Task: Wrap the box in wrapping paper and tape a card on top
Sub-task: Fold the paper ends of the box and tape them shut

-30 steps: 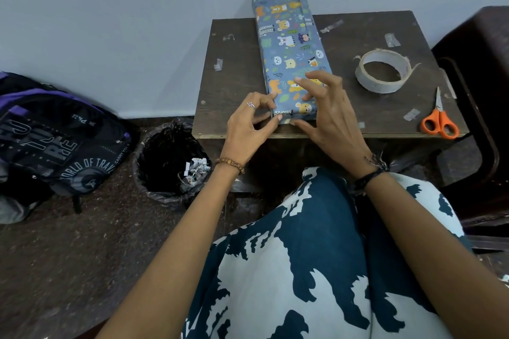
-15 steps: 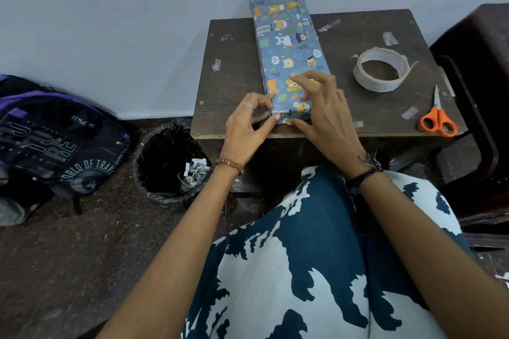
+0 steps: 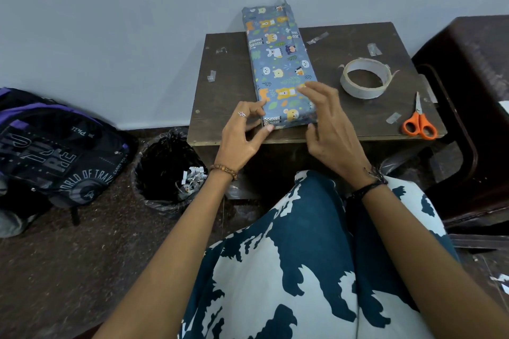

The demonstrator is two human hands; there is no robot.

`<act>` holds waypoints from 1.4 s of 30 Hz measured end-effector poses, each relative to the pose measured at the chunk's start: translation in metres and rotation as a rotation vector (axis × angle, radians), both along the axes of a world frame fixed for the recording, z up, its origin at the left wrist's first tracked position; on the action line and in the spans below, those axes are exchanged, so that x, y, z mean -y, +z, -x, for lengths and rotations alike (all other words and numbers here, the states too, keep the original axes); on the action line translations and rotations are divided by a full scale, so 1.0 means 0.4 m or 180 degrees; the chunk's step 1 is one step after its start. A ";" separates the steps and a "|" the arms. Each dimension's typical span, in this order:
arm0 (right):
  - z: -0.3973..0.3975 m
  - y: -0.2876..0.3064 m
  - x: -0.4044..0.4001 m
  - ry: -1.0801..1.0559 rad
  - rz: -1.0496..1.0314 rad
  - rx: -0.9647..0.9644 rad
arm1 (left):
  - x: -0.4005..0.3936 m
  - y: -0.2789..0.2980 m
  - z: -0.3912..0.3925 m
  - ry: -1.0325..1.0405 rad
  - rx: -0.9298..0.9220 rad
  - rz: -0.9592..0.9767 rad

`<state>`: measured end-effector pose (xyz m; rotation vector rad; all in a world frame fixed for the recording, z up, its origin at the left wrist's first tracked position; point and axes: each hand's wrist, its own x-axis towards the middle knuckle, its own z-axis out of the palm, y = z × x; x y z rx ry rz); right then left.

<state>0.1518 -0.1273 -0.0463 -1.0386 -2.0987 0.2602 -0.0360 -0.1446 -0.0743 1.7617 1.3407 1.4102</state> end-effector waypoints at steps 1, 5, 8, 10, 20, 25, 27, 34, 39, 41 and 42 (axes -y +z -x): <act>-0.009 0.002 0.001 -0.0136 0.0039 -0.0185 | 0.000 0.002 -0.005 0.0030 -0.0038 0.0050; -0.037 -0.012 -0.008 -0.0618 0.0533 -0.1018 | -0.011 0.000 -0.020 0.0318 0.0143 0.0155; -0.043 -0.041 -0.019 -0.0660 0.1139 -0.1260 | -0.011 -0.004 -0.023 0.0421 0.0122 0.0174; -0.038 -0.047 -0.021 -0.0588 0.1569 -0.1477 | -0.007 0.000 -0.024 0.0401 0.0064 0.0191; -0.016 -0.005 0.014 -0.0202 0.1997 -0.2086 | -0.052 0.074 -0.071 0.0734 0.1202 0.1541; -0.014 0.011 0.043 -0.0091 0.2269 -0.2720 | -0.069 0.149 -0.092 0.0734 0.1843 0.2187; -0.019 0.024 0.059 -0.0023 0.2331 -0.2828 | -0.057 0.173 -0.080 0.0586 0.2211 0.2222; -0.051 0.151 0.045 -0.0242 0.2795 -0.4011 | 0.052 0.238 -0.043 -0.0451 0.1782 0.1811; -0.136 0.243 0.048 -0.0263 0.2587 -0.4813 | 0.093 0.318 0.010 -0.1314 0.0350 0.1842; -0.151 0.254 0.061 -0.0243 0.2586 -0.4859 | 0.087 0.360 0.008 -0.1334 -0.0060 0.1953; -0.151 0.255 0.071 -0.0179 0.2548 -0.4880 | 0.080 0.385 -0.005 -0.1266 -0.0302 0.1978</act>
